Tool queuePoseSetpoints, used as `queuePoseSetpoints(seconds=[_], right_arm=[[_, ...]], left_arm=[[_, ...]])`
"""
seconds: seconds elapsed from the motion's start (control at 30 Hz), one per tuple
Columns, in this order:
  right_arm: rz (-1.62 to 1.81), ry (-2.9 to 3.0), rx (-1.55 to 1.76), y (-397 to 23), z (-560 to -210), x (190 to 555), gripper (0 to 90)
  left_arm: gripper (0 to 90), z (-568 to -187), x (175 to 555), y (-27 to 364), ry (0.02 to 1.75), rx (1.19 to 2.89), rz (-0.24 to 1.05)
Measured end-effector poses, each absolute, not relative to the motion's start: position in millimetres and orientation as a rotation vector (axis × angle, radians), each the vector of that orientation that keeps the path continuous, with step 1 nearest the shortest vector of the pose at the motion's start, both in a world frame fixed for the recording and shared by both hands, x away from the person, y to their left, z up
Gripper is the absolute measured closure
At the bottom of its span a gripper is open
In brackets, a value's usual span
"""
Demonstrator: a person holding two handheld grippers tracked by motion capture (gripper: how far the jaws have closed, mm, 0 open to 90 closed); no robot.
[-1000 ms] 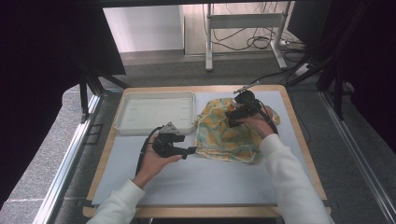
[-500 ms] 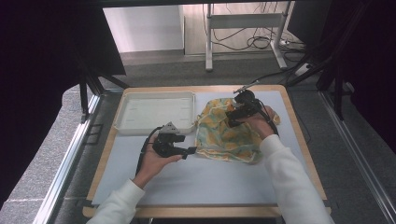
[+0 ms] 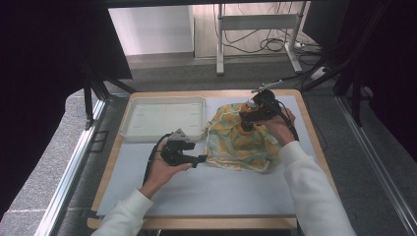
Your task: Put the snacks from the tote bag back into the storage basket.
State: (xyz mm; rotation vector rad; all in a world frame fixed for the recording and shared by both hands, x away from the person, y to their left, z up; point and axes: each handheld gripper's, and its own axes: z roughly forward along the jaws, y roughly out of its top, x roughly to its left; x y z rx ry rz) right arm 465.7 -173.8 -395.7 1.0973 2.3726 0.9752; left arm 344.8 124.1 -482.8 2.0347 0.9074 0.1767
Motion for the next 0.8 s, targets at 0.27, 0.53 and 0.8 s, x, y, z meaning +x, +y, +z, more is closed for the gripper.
queuePoseSetpoints(seconds=[0.27, 0.53, 0.8], right_arm=[[1.033, 2.358, 1.073, -177.9, -381.1, 459.4, 30.3], [1.060, 2.347, 1.059, -182.2, -370.3, 454.8, 30.3], [1.108, 2.333, 1.039, -183.4, -357.7, 449.2, 30.4]], left_arm=[[27.6, -483.0, 345.1, 124.3, 0.908, 2.038, 0.177], [27.5, -483.1, 345.2, 124.1, 0.905, 2.045, 0.186], [27.2, -483.8, 345.7, 124.1, 0.911, 2.048, 0.179]])
